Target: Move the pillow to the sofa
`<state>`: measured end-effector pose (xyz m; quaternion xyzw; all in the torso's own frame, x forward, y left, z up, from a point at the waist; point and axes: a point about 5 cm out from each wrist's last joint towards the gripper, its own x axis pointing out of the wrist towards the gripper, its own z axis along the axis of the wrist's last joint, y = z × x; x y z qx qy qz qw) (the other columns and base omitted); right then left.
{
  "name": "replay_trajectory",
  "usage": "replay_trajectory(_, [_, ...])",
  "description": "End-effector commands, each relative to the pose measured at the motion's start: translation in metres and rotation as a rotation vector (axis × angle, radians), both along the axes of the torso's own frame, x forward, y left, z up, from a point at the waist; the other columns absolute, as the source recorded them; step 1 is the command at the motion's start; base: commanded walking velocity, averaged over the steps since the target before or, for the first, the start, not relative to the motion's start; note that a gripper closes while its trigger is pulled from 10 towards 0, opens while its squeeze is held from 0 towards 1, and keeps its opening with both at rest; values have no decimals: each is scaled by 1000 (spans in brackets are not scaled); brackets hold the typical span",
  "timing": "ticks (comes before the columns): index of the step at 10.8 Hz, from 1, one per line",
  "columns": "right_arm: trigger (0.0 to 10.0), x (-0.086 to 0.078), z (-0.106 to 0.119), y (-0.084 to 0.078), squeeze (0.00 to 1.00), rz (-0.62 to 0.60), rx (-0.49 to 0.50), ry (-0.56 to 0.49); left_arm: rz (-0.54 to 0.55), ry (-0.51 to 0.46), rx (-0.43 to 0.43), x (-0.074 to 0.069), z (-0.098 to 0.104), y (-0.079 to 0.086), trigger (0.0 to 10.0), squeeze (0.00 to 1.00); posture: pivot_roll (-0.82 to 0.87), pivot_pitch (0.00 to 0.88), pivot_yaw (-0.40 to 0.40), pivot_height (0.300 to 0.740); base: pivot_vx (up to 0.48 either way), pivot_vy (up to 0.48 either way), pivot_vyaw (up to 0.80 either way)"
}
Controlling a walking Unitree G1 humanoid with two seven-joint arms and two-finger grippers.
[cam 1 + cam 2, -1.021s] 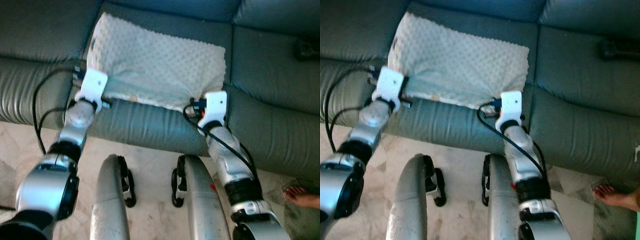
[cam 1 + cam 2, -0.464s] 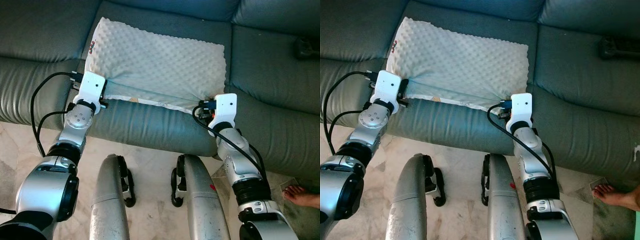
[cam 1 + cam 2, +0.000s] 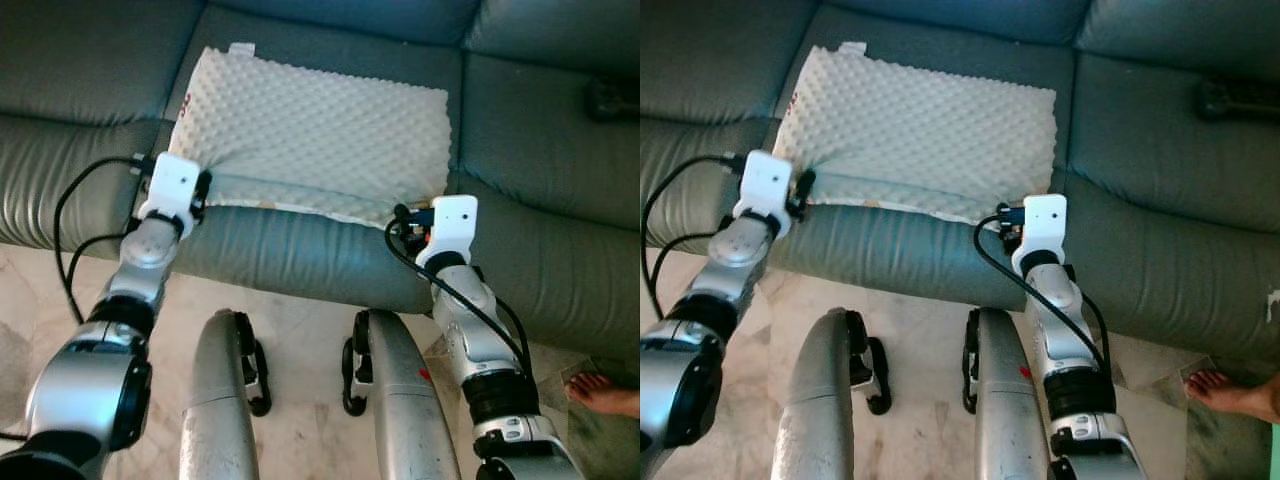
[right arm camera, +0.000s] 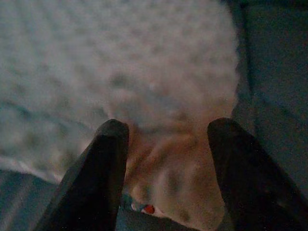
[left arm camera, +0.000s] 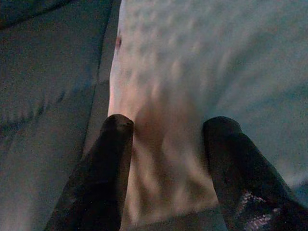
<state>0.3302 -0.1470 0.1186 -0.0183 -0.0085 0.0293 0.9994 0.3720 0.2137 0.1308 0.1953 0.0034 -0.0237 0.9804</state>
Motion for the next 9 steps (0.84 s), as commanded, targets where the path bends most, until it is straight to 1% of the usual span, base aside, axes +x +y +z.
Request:
replay_trajectory(1, [10000,-6,-2,-2,1000,-12,8,-22,23,52,1,-10,-16,13,10000,1000,-84,258,-18,626,0,0,0])
replay_trajectory(2, [10000,-8,-1,1,1000,-5,1,-42,29,49,3,-12,-18,14,10000,1000,-81,232,-14,626,0,0,0])
replay_trajectory(3, [10000,-10,-1,3,1000,-4,-32,-57,34,37,2,-14,-18,16,10000,1000,-81,222,-10,626,0,0,0])
replay_trajectory(4, [10000,-21,-5,14,1000,72,6,-59,33,-2,-18,-18,-18,15,10000,1000,-76,181,-6,626,0,0,0])
replay_trajectory(5, [10000,-30,-8,17,1000,89,11,-61,17,-34,-51,-22,-18,10,10000,1000,-71,159,-8,626,0,0,0])
replay_trajectory(6, [10000,-47,-18,14,1000,84,43,-22,38,-108,-118,-33,-17,6,10000,1000,-61,126,-17,626,0,0,0])
replay_trajectory(7, [10000,-63,-28,8,1000,95,58,16,64,-136,-194,-46,-23,2,10000,1000,-49,113,-26,626,0,0,0])
replay_trajectory(8, [10000,-68,-32,2,1000,76,52,24,47,-109,-223,-52,-32,-6,10000,1000,-42,106,-34,626,0,0,0])
replay_trajectory(9, [10000,-77,-35,-7,1000,51,39,32,-13,-79,-251,-65,-42,-25,10000,1000,-39,97,-35,626,0,0,0])
